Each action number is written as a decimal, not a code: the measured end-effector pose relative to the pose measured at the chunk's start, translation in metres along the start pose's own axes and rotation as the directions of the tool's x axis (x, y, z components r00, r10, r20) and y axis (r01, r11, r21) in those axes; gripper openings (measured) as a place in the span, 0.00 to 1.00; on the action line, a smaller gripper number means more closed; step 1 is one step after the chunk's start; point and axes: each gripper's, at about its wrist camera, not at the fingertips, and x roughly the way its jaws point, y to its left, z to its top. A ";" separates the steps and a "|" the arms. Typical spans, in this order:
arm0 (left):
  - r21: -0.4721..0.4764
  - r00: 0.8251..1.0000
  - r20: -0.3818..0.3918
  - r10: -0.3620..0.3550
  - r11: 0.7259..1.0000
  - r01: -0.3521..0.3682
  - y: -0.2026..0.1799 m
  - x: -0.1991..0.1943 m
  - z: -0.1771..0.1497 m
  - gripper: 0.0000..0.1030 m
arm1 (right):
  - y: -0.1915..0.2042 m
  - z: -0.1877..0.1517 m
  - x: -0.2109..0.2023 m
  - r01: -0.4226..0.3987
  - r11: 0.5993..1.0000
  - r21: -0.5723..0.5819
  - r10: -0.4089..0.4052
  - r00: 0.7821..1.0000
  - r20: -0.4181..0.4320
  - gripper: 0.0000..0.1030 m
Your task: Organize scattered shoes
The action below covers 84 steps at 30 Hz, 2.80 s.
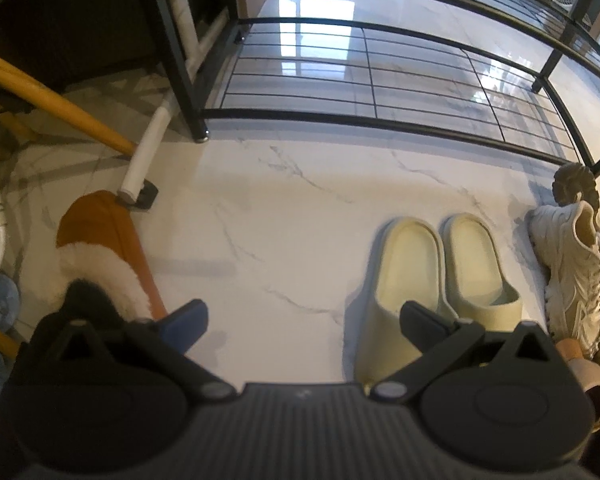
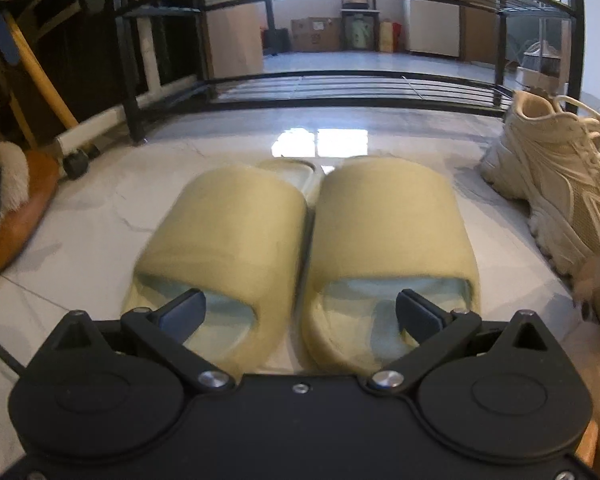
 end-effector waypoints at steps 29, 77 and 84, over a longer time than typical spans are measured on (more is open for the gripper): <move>-0.052 0.998 -0.032 -0.049 0.998 0.047 0.006 0.005 0.002 0.99 | 0.004 0.018 0.029 0.036 0.999 0.014 -0.037 0.998 0.053 0.59; -0.097 0.998 -0.015 -0.063 0.993 0.061 0.016 -0.001 0.005 0.99 | -0.008 0.040 -0.045 -0.015 0.999 -0.030 0.022 0.971 0.236 0.34; -0.134 0.999 -0.006 -0.037 0.990 0.036 0.023 -0.004 0.006 0.99 | -0.013 0.064 -0.071 -0.045 0.998 -0.041 0.056 0.946 0.319 0.34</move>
